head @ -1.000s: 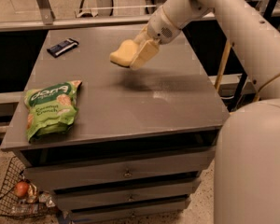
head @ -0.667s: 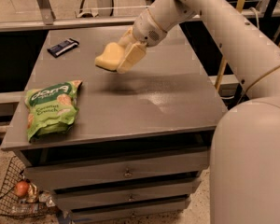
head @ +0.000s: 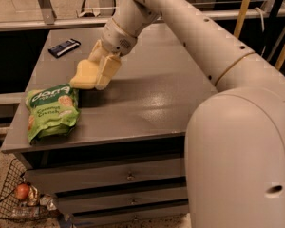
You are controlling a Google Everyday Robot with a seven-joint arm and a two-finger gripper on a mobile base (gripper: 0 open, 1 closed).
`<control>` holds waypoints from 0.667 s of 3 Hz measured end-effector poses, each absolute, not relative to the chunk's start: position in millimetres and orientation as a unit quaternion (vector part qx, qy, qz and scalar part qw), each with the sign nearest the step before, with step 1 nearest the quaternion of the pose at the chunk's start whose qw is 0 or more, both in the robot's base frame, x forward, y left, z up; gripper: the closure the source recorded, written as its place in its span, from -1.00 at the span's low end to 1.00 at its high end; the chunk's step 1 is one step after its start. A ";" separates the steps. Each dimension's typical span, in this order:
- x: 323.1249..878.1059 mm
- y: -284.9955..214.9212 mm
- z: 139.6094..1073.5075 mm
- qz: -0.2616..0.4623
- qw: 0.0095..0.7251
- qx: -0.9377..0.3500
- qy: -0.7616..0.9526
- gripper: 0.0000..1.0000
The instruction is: Move sponge near green rice chip bag
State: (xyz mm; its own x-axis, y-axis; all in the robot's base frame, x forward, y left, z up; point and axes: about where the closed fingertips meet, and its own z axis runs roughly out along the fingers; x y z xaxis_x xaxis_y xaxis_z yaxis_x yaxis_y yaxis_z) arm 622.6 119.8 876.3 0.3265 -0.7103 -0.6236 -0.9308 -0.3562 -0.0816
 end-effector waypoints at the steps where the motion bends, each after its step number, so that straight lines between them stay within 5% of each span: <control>1: 605.4 135.8 868.6 0.267 0.189 -0.810 0.486 1.00; 2: 606.3 140.5 867.1 0.267 0.191 -0.811 0.484 0.66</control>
Offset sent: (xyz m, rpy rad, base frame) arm -0.0169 0.0157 -0.0075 -0.0245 0.0265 0.1053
